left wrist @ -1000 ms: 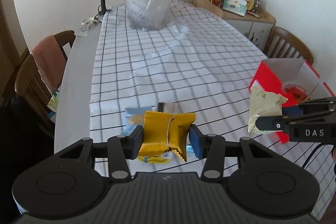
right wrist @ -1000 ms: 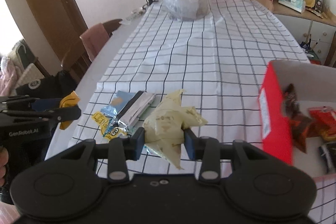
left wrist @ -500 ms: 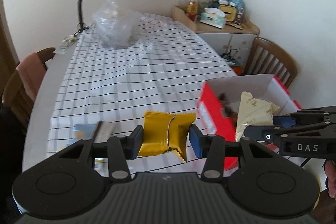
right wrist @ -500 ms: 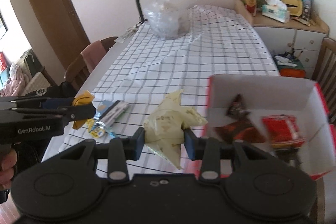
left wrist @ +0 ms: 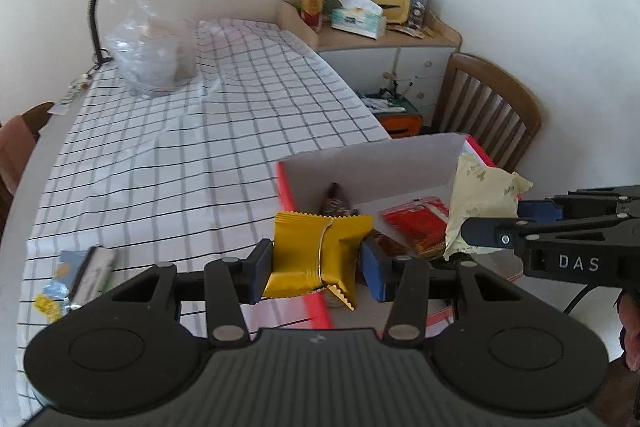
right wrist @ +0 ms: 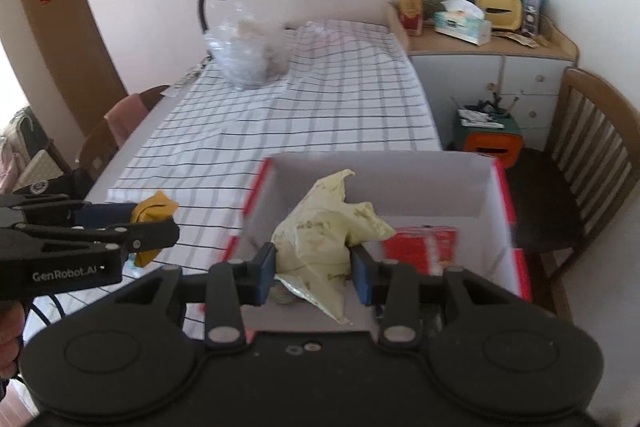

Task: Organize snacks
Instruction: 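Carry the yellow wrapper and cream bag into the red box and open both tools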

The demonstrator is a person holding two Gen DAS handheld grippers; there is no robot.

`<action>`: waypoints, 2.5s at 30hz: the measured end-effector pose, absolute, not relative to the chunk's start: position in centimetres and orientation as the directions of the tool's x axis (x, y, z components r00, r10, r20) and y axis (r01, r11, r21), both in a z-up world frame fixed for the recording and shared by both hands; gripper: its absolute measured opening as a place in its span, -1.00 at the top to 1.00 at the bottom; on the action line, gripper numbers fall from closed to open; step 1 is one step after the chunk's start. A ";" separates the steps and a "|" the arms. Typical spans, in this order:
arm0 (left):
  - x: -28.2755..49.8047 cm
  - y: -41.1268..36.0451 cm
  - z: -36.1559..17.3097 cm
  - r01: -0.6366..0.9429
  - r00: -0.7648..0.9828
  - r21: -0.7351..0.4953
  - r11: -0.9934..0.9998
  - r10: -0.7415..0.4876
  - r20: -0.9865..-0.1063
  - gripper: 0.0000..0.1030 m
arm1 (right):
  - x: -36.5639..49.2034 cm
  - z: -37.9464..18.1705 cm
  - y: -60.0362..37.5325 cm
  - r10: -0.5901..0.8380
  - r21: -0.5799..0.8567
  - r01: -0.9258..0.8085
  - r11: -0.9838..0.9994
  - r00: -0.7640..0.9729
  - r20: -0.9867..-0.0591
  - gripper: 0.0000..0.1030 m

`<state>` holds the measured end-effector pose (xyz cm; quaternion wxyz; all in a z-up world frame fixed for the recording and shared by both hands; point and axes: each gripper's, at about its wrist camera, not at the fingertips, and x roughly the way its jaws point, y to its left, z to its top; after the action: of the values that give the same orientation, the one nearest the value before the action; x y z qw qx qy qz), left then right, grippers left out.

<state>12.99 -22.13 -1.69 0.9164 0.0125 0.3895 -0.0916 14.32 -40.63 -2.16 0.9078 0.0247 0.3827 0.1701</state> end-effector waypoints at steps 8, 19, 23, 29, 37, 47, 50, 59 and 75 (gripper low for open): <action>15.5 -26.5 -4.4 0.214 0.626 -0.027 0.976 -0.158 -0.764 0.10 | 16.3 -4.7 -44.5 0.262 0.141 -0.236 0.961 0.634 -0.728 0.24; 18.6 -30.3 -8.7 0.272 0.553 -0.020 0.962 -0.173 -0.815 0.10 | 20.4 -9.3 -45.3 0.207 0.095 -0.218 0.971 0.582 -0.786 0.24; 19.5 -31.3 -9.9 0.283 0.525 -0.010 0.959 -0.164 -0.835 0.10 | 21.6 -10.5 -44.8 0.202 0.087 -0.224 0.971 0.562 -0.802 0.24; 20.1 -31.9 -11.6 0.291 0.483 0.011 0.957 -0.137 -0.865 0.10 | 21.9 -11.5 -44.5 0.207 0.084 -0.247 0.965 0.529 -0.823 0.24; 20.0 -31.9 -12.4 0.302 0.451 0.000 0.953 -0.142 -0.881 0.07 | 21.7 -11.8 -44.5 0.201 0.076 -0.256 0.964 0.508 -0.838 0.23; 18.7 -31.2 -11.3 0.285 0.487 -0.013 0.958 -0.157 -0.859 -0.14 | 20.5 -10.7 -44.9 0.228 0.094 -0.274 0.957 0.510 -0.830 0.19; 18.0 -30.7 -10.3 0.275 0.514 -0.020 0.961 -0.165 -0.842 -0.20 | 19.8 -9.8 -45.2 0.240 0.104 -0.276 0.956 0.524 -0.817 0.17; 15.3 -28.6 -6.5 0.247 0.602 -0.040 0.968 -0.186 -0.777 -0.29 | 16.8 -5.9 -45.3 0.293 0.126 -0.308 0.943 0.588 -0.754 -0.04; 9.9 -21.2 -1.0 0.143 0.735 -0.067 0.987 -0.151 -0.661 -0.52 | 12.5 -0.6 -40.3 0.406 0.147 -0.417 0.897 0.645 -0.648 -0.67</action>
<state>9.85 -21.19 -1.04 0.9314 -0.0060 0.3552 -0.0790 12.53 -40.32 -0.63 0.9068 -0.0078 0.3551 0.2271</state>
